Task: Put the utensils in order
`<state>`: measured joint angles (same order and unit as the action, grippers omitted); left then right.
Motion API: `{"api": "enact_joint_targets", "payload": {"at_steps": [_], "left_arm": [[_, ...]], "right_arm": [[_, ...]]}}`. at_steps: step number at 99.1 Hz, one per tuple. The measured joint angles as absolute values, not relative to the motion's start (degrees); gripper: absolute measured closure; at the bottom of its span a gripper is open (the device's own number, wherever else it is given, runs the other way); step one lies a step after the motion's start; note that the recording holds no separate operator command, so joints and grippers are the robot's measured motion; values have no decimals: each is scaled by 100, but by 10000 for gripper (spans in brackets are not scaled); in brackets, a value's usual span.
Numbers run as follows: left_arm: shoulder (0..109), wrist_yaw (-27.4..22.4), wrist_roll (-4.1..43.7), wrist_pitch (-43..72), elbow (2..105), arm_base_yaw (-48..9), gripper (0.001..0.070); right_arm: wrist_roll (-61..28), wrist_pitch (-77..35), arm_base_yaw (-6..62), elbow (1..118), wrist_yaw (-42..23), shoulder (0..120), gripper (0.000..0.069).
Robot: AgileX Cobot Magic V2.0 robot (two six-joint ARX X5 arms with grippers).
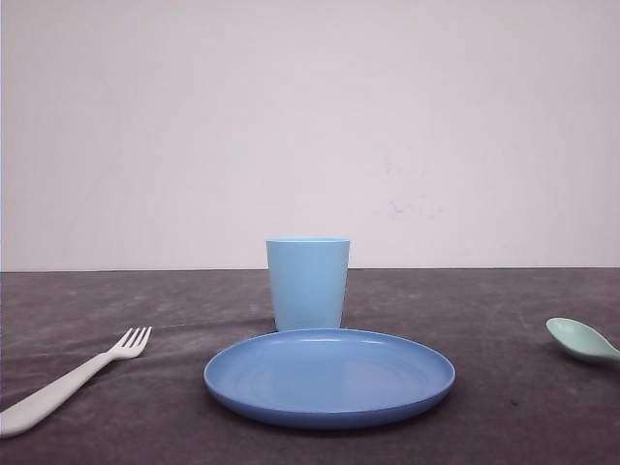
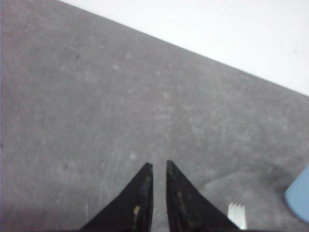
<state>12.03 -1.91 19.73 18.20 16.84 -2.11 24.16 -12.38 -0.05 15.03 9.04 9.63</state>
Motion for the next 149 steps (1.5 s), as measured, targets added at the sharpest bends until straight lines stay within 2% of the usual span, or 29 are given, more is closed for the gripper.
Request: {"api": "enact_joint_targets", "payload": {"at_steps": [21,36,41,49,53,58,65,84,114,149], "left_arm": [[2875,-196,1441,2655,3570,-215,685],[3483,-217,1240,2735,3957,-296,674],[3581,-266,1208,2808,3957,-331,622],[3697,-370,1162,2862,3957,-405,482],[3754,-434,1153,2875,3957,-451,415],[3844,-467,1146,2906,3957,-530,364],[4023,-473,1160,2954,3957,-679,334],[4803,-436,1382,2998,3957,-1361,320],[6370,305,1949,2788,3957,-2609,320],[7448,478,2700,2370,3957,-3214,321]], "right_arm": [[1577,-2436,8,3295,948,2617,684],[1081,-2825,154,3820,948,3304,677],[1026,-2871,204,3824,948,3404,624],[1020,-2926,272,3824,1039,3511,462],[1024,-2926,294,3824,1063,3533,403],[1024,-2930,311,3824,1079,3535,365],[1024,-2928,329,3824,1081,3540,344],[1024,-2928,329,3826,1079,3568,333],[1022,-2930,329,3826,1057,3566,333],[1022,-3004,329,3826,1052,3568,333]]}}
